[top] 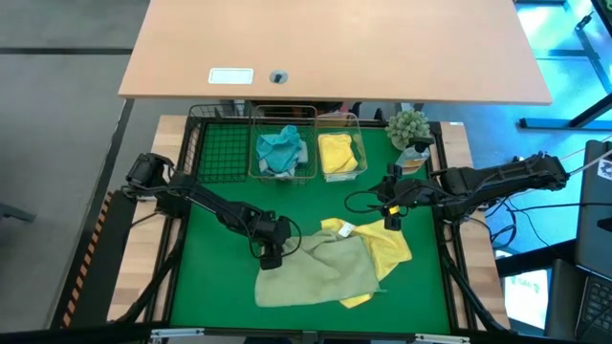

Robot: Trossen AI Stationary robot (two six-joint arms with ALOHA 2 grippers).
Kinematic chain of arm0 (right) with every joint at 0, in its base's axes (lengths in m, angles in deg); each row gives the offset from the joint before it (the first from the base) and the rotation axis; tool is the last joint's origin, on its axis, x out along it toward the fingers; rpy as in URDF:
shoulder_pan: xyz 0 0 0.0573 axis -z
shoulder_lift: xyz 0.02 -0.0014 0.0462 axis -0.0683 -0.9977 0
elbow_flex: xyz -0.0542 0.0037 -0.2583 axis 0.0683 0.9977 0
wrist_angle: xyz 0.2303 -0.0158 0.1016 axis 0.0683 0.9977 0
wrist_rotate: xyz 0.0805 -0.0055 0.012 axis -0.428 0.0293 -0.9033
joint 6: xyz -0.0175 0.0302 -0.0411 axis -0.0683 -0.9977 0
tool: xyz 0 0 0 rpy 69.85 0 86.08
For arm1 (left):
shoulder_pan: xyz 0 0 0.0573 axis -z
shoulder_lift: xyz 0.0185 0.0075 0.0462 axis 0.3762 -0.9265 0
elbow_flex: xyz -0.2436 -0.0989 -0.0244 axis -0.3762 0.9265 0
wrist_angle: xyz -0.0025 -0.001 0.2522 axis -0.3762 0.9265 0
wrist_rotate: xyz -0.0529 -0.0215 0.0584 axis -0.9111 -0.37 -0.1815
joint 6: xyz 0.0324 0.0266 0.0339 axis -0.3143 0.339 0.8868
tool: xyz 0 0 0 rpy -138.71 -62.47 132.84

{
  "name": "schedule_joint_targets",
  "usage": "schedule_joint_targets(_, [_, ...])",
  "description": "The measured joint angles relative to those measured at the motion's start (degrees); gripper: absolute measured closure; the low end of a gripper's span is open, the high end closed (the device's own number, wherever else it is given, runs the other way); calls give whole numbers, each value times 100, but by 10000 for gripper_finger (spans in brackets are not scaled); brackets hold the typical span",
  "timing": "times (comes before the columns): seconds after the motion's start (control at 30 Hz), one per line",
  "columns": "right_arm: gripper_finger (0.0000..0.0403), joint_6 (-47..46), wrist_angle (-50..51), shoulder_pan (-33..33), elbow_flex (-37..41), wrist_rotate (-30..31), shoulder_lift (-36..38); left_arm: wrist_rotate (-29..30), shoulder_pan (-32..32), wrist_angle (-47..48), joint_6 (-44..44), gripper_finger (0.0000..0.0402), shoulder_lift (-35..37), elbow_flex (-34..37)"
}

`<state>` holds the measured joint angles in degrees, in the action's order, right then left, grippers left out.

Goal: Sort microfiber towel by color & place in baskets
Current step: Put the green microfiber towel into the black wire basket

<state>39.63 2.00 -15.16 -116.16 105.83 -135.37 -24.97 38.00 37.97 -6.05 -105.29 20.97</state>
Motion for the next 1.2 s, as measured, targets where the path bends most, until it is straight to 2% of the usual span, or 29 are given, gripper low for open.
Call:
schedule_joint_targets(0.2, [187, -1, 0, 0, 0, -1, -1, 100, 0, -8, 29, 283, 13, 148])
schedule_joint_targets(0.43, [187, -2, 0, 0, 0, -1, 0, 300, -9, -107, 22, 378, 4, 147])
schedule_joint_targets(0.5, [187, 0, 0, 0, 0, 0, 0, 297, -10, -102, 27, 393, -16, 57])
schedule_joint_targets(0.67, [187, 31, -1, 0, 0, 0, -2, 213, -54, 253, 382, 396, 54, -221])
schedule_joint_targets(0.83, [187, 31, 0, 0, 0, -2, -2, 217, -191, 900, 631, 399, 500, -699])
schedule_joint_targets(1.03, [187, 29, -2, 0, 0, 0, -2, 439, -437, 1351, 986, 400, 1389, -1237])
schedule_joint_targets(1.2, [187, 29, -4, 0, 0, 0, -2, 976, -707, 1372, 1148, 400, 2267, -1519])
